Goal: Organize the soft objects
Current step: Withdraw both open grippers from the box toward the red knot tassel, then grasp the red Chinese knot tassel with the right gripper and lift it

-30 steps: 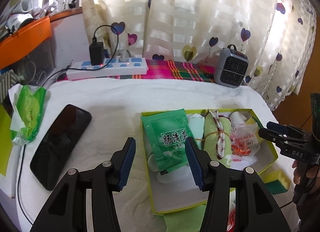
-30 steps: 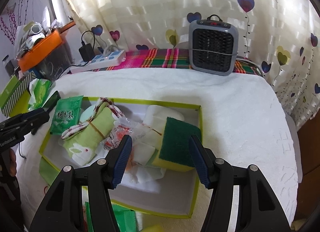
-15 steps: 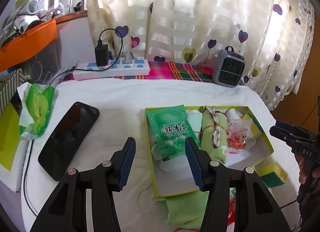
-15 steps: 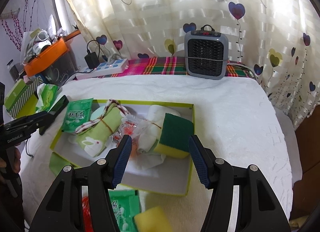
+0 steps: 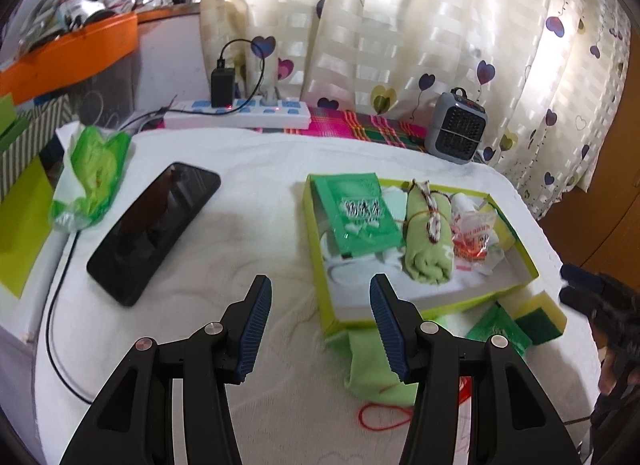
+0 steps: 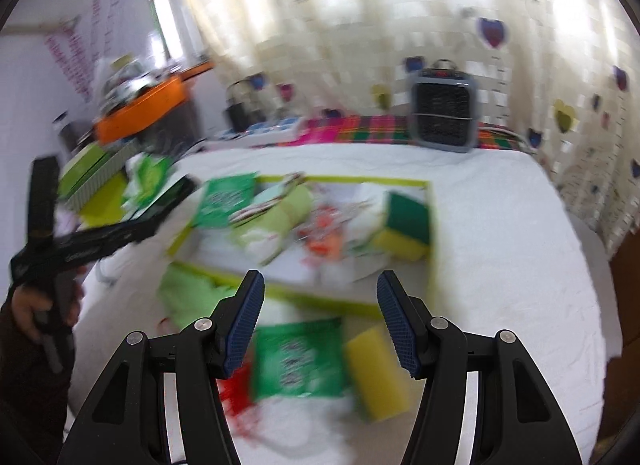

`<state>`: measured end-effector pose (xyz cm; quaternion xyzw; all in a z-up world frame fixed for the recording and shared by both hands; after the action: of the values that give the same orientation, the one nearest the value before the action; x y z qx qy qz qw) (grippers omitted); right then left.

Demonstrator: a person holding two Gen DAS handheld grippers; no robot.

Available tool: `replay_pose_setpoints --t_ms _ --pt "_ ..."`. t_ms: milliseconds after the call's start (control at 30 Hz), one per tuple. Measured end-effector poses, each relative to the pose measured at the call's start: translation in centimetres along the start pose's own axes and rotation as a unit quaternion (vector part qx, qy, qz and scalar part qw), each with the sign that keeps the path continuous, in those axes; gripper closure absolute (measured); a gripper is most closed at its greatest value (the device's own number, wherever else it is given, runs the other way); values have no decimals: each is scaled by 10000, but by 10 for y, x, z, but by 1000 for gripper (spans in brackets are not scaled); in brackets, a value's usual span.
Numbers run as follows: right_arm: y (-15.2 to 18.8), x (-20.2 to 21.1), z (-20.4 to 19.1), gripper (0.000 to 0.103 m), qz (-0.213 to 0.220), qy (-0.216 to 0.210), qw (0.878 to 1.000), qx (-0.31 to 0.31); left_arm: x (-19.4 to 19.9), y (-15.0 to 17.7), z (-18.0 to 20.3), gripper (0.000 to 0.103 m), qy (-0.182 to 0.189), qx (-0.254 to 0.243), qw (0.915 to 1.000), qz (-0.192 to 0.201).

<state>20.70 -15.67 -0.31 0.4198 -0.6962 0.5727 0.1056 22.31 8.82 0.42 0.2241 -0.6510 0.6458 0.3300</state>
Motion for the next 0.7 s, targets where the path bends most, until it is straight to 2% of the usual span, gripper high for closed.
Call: replay_pose_setpoints --t_ms 100,300,533,700 --pt "20 -6 -28 43 -167 -263 9987 394 1 9 -2 53 111 69 9999 -37" --pt "58 -28 -70 43 -680 -681 9886 1156 1 28 -9 52 207 159 9995 -164" --pt "73 -44 -106 43 -856 -722 9739 1973 -3 42 -16 52 271 275 9988 -301" --pt "85 -55 -114 43 -1127 -666 9643 2300 -6 46 -16 52 335 271 9984 -367"
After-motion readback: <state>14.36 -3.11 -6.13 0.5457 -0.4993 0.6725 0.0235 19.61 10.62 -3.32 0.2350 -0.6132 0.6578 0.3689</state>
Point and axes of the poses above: each gripper's, at about its wrist camera, not at the fingertips, and x roughly against the way its jaws point, z to its right, y to its underside, the point moved 10 cm from there along -x, roughly the way its jaws point, and after that the axes turned 11 degrees about -x, right-handed, at the moved point
